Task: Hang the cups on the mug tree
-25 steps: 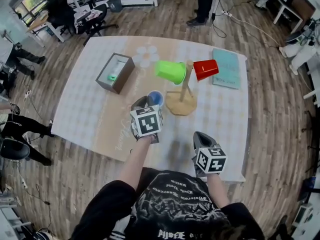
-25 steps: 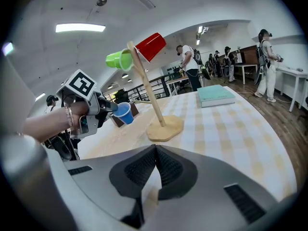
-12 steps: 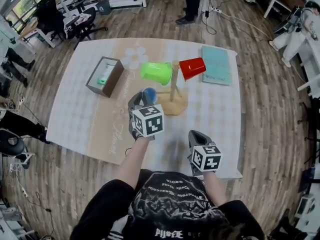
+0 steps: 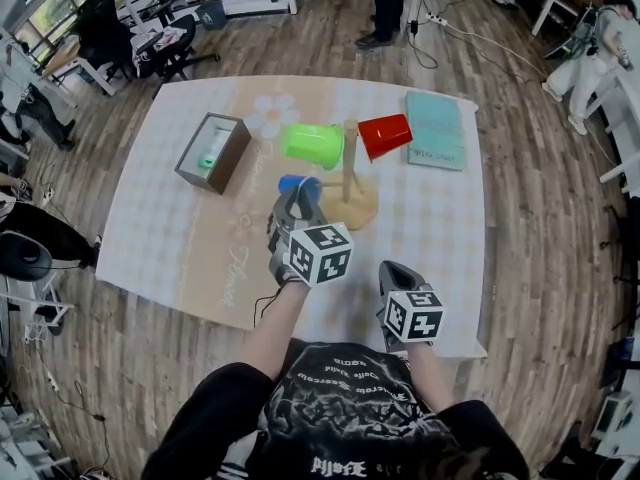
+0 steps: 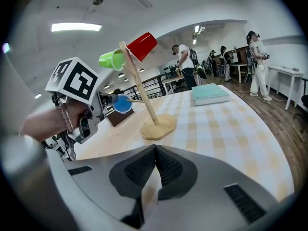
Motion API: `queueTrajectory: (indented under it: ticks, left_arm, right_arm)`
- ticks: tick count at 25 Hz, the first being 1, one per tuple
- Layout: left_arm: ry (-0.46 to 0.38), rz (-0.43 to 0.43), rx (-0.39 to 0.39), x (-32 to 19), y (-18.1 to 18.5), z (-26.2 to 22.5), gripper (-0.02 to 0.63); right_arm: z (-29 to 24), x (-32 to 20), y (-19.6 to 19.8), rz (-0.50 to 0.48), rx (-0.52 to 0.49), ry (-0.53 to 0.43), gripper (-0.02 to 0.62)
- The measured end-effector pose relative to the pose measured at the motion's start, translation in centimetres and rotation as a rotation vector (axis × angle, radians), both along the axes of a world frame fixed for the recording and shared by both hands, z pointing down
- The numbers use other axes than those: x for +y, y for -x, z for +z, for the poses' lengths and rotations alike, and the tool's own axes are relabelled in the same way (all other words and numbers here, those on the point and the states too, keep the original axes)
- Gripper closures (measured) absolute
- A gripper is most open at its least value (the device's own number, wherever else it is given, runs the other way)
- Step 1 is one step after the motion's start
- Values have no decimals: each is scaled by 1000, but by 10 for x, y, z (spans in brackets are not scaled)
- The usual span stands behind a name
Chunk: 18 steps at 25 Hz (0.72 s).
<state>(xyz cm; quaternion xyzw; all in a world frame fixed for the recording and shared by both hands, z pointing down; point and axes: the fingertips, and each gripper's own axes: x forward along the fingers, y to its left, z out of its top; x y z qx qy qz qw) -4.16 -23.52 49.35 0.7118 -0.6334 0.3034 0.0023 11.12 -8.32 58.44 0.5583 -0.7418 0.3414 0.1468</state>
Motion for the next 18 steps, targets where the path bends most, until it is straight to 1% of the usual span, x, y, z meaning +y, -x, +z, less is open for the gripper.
queueTrajectory:
  ticks: [4,11,15,18]
  left_arm:
    - [-22,30,-50,3,-10,-1,568]
    - [-32,76,-95,7,-25,1,568]
    - [-55,137,-181,8,-38,2,568]
    - [-52,152,-189,10,-43,5,568]
  right_arm:
    - [1,0,-1,-1,-3,0,586]
    - [3,1,-3,4,-7,2,586]
    - [3,2,-1,-3,-4,6,586]
    - [4,1,-2,-2,0,8,586]
